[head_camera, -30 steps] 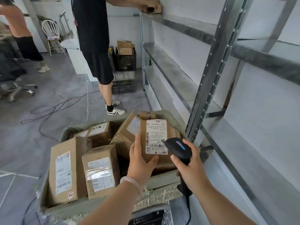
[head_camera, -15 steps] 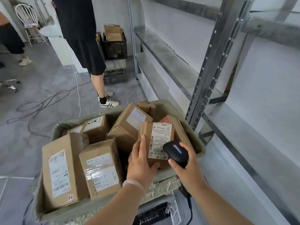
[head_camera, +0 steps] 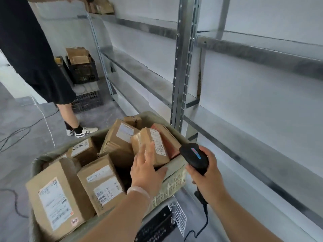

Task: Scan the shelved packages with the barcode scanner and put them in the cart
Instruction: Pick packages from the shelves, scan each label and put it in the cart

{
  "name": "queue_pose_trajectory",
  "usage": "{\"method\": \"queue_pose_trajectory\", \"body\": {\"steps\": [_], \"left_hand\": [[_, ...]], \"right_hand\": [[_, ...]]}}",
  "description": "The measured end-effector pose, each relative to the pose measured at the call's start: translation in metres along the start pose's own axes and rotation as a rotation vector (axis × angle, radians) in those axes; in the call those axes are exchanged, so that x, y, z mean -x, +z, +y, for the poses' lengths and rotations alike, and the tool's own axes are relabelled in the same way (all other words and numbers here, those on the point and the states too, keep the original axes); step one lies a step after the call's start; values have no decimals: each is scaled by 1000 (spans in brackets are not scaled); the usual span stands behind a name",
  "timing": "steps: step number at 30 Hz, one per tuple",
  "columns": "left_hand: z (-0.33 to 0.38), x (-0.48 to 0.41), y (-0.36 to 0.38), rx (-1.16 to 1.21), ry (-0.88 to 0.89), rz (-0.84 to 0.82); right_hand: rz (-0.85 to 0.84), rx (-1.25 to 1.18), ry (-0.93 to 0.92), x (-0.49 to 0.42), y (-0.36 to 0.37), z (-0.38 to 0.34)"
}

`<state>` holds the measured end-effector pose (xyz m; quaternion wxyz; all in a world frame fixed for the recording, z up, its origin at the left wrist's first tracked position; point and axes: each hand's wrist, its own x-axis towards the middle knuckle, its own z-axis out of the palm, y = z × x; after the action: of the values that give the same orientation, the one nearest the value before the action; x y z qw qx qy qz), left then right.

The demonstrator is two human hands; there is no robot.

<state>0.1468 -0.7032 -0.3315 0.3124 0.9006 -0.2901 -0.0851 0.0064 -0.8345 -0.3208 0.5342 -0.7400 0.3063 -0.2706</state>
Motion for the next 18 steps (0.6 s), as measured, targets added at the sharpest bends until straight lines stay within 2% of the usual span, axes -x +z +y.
{"method": "queue_pose_trajectory", "body": {"steps": [6, 13, 18], "left_hand": [[67, 38, 13, 9, 263, -94], [171, 92, 59, -48, 592, -254], [254, 159, 106, 18, 800, -361]], "right_hand": [[247, 12, 37, 63, -60, -13], [571, -3, 66, 145, -171, -22], [785, 20, 83, 217, -253, -19]]}}
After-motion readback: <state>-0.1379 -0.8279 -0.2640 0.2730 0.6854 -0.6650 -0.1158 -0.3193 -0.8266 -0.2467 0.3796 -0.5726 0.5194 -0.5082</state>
